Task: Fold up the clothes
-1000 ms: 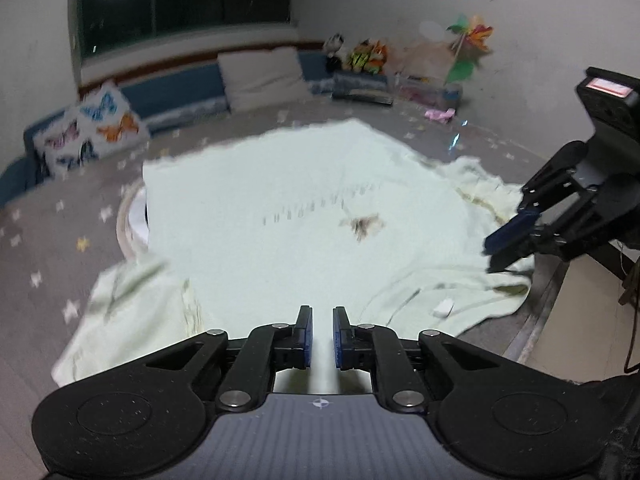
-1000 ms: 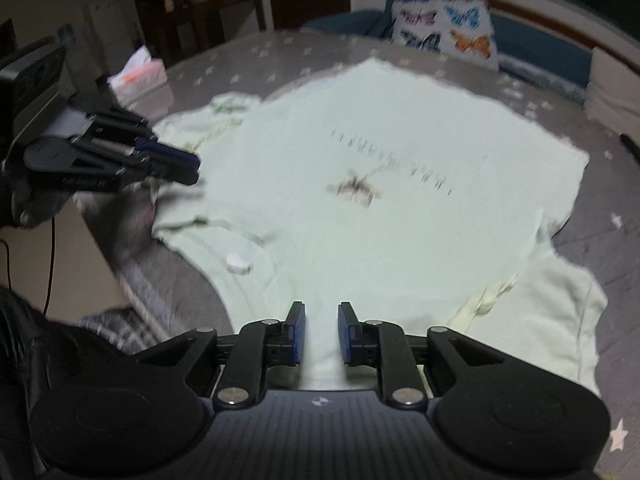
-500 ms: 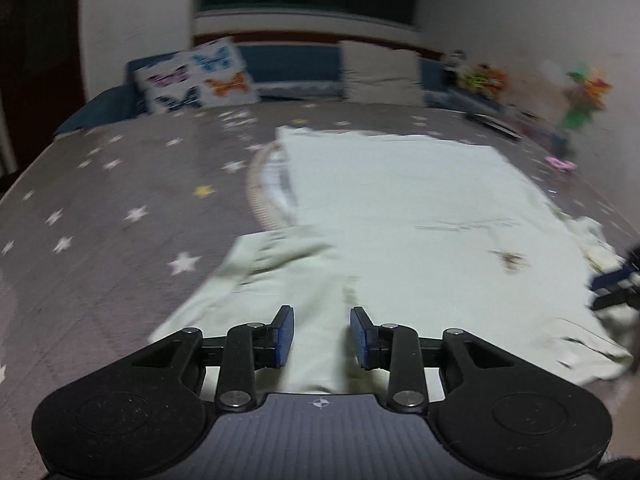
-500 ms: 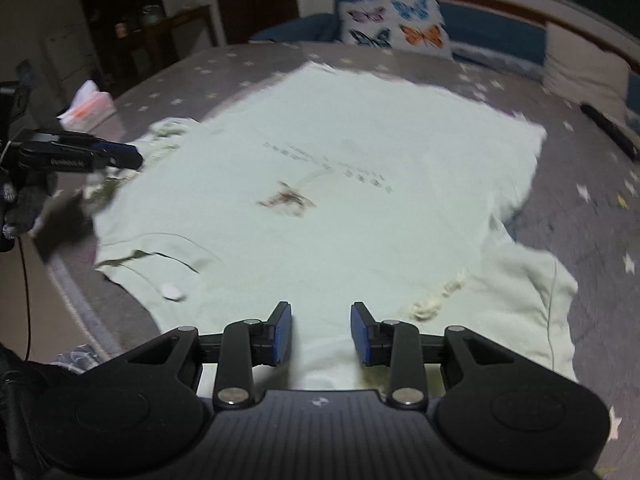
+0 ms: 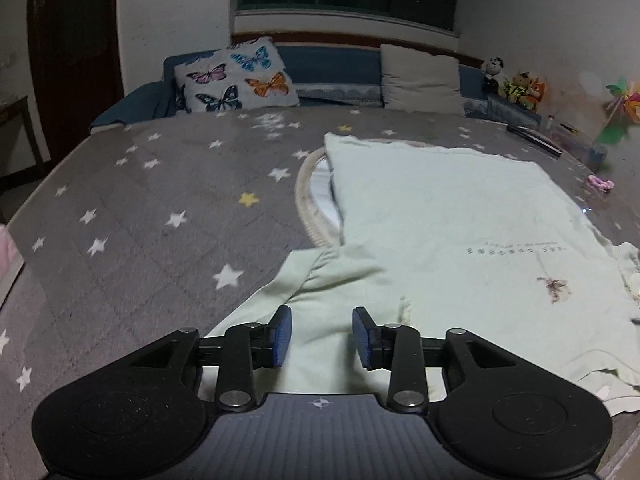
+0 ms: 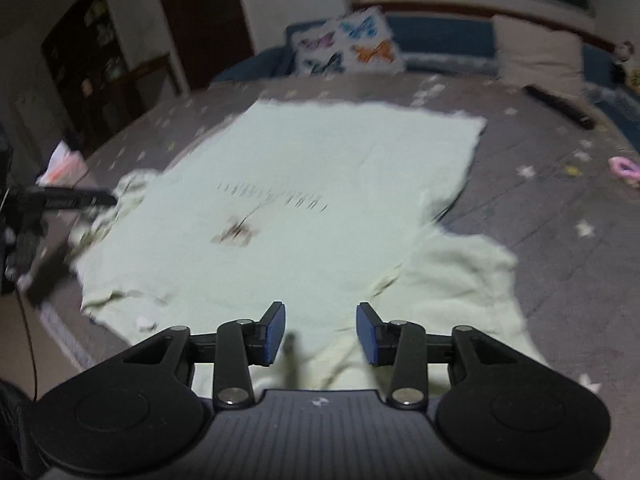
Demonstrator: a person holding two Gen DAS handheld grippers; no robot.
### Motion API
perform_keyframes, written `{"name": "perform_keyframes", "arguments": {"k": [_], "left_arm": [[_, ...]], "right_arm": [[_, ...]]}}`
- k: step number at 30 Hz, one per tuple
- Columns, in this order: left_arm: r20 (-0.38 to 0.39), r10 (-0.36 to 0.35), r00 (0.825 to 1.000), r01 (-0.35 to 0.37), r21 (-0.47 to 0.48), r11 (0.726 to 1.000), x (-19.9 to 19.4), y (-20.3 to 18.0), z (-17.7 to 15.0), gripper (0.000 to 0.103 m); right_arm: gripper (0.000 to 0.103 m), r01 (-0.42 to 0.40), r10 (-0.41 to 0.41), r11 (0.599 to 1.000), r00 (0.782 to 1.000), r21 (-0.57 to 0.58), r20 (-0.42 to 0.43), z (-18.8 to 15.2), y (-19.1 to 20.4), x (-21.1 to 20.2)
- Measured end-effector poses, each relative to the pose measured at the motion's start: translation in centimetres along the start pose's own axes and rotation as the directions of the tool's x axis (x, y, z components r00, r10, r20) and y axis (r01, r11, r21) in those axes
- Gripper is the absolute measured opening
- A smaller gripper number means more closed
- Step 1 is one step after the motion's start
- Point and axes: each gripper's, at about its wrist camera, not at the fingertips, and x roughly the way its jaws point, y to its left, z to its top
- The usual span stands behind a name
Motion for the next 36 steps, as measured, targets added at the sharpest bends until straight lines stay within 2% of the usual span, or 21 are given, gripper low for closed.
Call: {"name": "perform_keyframes", "arguments": {"k": [3,8,12,20,22,24,26,29,34,36], "left_arm": [[0.011,-0.030,0.999,0.030,0.019,0.999,0.0,-1.2,0.5,0.039],[0.012,-0.075,0.997,0.075,0.038,0.996,0.3,-3.4,1.0,0.040],[0.007,-0.121,0.993,0.121,0.062,0.991,0.7,-5.4,1.4,0.045],[-0.013,-0.210,0.978,0.210,0.125,0.970,1.4,-9.6,1.2,0.056],[-0.022,-0.220,0.975,0.221,0.140,0.965,1.6,-10.3,1.1,0.060],[-0.025,-0.229,0.973,0.230,0.155,0.961,1.7,-11.1,1.0,0.070],[-0.024,-0.237,0.971,0.237,0.169,0.957,1.7,-11.8,1.0,0.072],[-0.020,-0.253,0.967,0.252,0.186,0.950,1.6,-12.8,1.0,0.080],[-0.015,-0.279,0.960,0.276,0.218,0.936,1.4,-14.9,1.0,0.083],[-0.016,-0.295,0.955,0.290,0.239,0.927,1.4,-15.9,1.0,0.083]], "right_arm": [[0.042,0.045,-0.047,0.997,0.998,0.055,0.044,0.3,-1.5,-0.5],[0.040,0.122,-0.125,0.980,0.992,0.155,0.005,-0.5,-4.5,1.0],[0.041,0.149,-0.158,0.972,0.987,0.184,0.036,-1.1,-5.0,-0.5],[0.045,0.288,-0.310,0.924,0.949,0.252,0.052,-2.8,-6.6,-3.5],[0.045,0.292,-0.315,0.913,0.949,0.284,0.036,-3.7,-7.0,-3.9],[0.045,0.291,-0.312,0.910,0.950,0.295,0.027,-4.2,-7.0,-4.0],[0.046,0.296,-0.316,0.903,0.949,0.312,0.016,-4.7,-7.0,-3.9],[0.046,0.298,-0.322,0.885,0.947,0.358,0.007,-5.2,-7.1,-3.9],[0.043,0.292,-0.324,0.868,0.946,0.401,0.014,-5.6,-7.2,-4.0],[0.039,0.297,-0.331,0.864,0.944,0.407,0.014,-5.7,-7.2,-4.0]]}}
